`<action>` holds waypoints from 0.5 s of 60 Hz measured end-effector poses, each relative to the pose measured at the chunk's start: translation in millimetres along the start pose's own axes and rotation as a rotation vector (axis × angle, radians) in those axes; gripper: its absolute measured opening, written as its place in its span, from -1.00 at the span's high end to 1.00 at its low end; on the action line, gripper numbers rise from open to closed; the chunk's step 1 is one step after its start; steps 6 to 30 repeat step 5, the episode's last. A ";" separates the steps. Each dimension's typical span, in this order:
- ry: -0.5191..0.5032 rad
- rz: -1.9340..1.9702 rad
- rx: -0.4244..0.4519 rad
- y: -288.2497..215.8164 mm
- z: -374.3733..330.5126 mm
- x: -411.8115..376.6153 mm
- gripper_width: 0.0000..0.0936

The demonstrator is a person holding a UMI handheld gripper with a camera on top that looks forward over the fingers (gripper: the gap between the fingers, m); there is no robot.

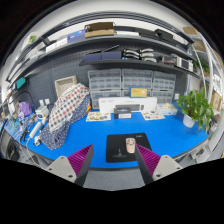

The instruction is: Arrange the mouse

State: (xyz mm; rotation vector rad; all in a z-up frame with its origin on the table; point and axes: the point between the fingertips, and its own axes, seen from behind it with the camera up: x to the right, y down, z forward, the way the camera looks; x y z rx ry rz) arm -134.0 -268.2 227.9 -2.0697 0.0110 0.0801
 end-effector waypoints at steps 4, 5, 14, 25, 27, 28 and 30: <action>0.003 -0.004 0.000 0.3 -1.6 3.4 -0.78; 0.001 -0.003 0.000 0.2 -1.9 3.6 -0.78; 0.001 -0.003 0.000 0.2 -1.9 3.6 -0.78; 0.001 -0.003 0.000 0.2 -1.9 3.6 -0.78; 0.001 -0.003 0.000 0.2 -1.9 3.6 -0.78; 0.001 -0.003 0.000 0.2 -1.9 3.6 -0.78; 0.001 -0.003 0.000 0.2 -1.9 3.6 -0.78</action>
